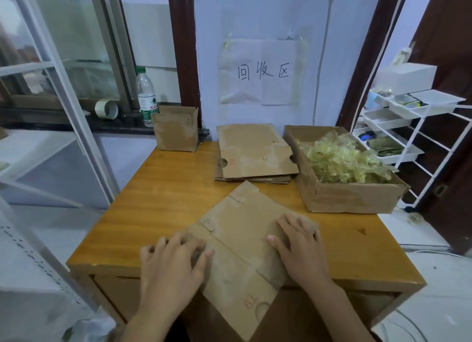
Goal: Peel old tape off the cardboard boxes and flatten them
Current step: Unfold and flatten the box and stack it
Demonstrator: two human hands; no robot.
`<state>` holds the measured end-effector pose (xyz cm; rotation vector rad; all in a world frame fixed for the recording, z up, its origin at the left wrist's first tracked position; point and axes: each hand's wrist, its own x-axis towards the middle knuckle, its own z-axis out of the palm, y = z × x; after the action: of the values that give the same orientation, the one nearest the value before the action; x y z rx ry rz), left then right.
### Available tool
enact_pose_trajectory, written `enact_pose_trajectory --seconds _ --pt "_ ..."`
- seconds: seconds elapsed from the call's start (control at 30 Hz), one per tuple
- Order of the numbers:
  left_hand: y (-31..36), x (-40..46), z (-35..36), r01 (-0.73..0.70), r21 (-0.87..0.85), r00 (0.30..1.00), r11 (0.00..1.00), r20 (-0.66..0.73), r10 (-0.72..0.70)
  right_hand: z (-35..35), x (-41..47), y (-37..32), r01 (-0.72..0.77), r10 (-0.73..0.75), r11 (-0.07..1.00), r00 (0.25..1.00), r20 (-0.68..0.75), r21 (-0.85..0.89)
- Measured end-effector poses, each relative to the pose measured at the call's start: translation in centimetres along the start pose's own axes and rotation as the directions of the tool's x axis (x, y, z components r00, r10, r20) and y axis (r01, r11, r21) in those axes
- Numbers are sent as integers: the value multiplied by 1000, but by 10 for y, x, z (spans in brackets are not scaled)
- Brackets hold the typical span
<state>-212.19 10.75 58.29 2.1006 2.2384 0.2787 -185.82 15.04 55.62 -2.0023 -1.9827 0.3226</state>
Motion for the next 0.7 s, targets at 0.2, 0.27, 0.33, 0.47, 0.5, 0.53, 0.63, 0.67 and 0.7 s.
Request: enact_pose_trajectory --seconds 0.2,0.27,0.33,0.47,0.5,0.53,0.63,0.67,0.7 --pt "-12 33 0 118 -207 983 971 161 -85 -3 -10 -1 -50 51 999 999 19 -7" --pt "-18 45 4 144 -236 969 961 232 -88 -5 -18 -7 -211 210 977 976 -61 -10" --pt "-22 53 2 202 -322 942 925 323 -94 -7 -25 -10 -353 351 935 934 -62 -28" --pt "-27 50 1 214 -581 924 785 381 30 -7 -31 -9 -422 420 907 906 -59 -23" --pt "-28 44 0 175 -614 934 770 350 67 -7 -32 -8 -420 420 907 905 -66 7" --pt "-28 38 -3 132 -652 947 747 305 98 -7 -32 -7 -420 423 906 904 -69 51" --pt "-32 20 -10 101 -799 961 593 232 149 -11 -31 -3 -434 448 883 893 -45 177" --pt "-31 14 -13 117 -848 960 517 229 159 -12 -29 -2 -437 454 873 890 -34 218" --pt "-30 9 -15 138 -885 960 444 230 160 -14 -29 -3 -424 448 866 894 -33 263"
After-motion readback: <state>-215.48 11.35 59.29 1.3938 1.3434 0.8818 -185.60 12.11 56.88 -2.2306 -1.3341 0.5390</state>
